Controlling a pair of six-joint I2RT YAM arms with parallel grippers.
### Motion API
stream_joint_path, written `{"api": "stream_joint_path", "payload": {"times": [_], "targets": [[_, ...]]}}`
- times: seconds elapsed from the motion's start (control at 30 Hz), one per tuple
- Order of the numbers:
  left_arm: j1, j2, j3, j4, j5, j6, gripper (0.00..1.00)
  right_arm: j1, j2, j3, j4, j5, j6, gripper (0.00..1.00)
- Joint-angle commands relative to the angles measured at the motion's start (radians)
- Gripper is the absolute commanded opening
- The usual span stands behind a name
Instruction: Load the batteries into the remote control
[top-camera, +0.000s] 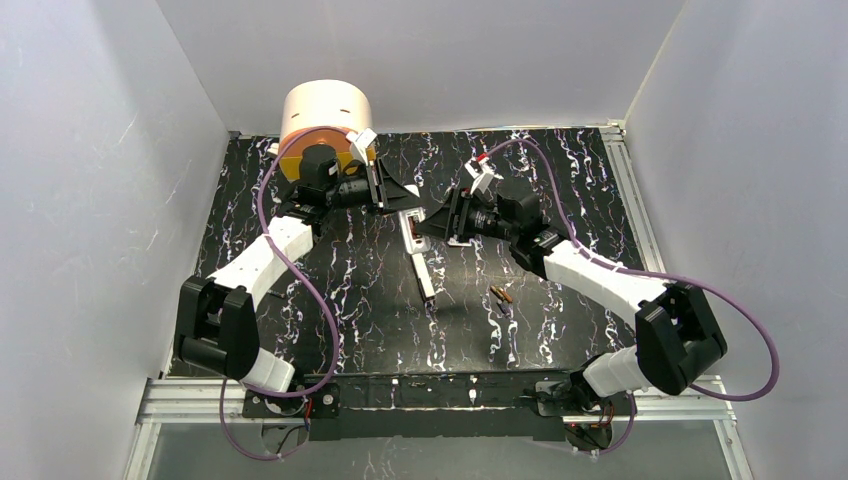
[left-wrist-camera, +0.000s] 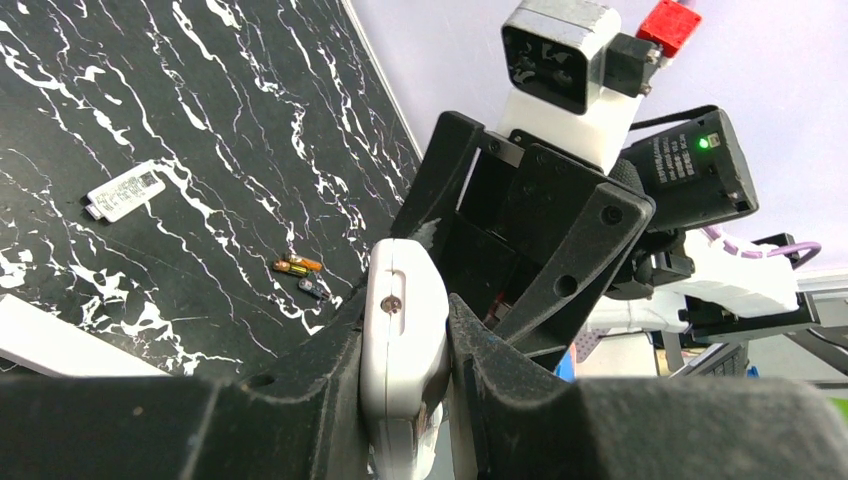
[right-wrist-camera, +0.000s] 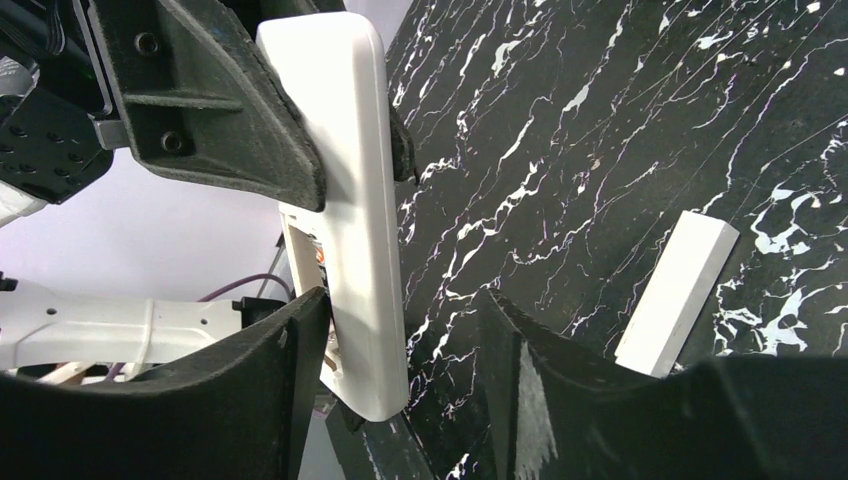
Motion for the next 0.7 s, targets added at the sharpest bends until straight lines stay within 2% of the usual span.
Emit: {"api": "stream_joint_path", "payload": {"times": [0.0, 0.3, 0.53, 0.6, 0.67], "targets": [[0.002, -0.065, -0.001, 0.01, 0.035, 0.0, 0.0, -0.002, 0.011, 0.053, -0.066, 0.081, -0.051, 0.61], [0.0, -0.093, -0.008, 0.008, 0.034, 0.035, 0.0, -0.002, 0.044, 0.055, -0.109, 0.077, 0.017, 0.54], [0.0, -0.102, -0.003, 0.007, 0.027, 0.04, 0.0, -0.001, 0.066, 0.091, -0.225, 0.1, 0.008, 0.53], [0.0, -0.102, -0.003, -0.001, 0.018, 0.046, 0.0, -0.002, 0.057, 0.081, -0.201, 0.098, -0.007, 0.56], [0.0, -0.101, -0.002, -0.03, 0.0, 0.063, 0.0, -0.002, 0.038, 0.085, -0.176, 0.092, -0.025, 0.64]]}}
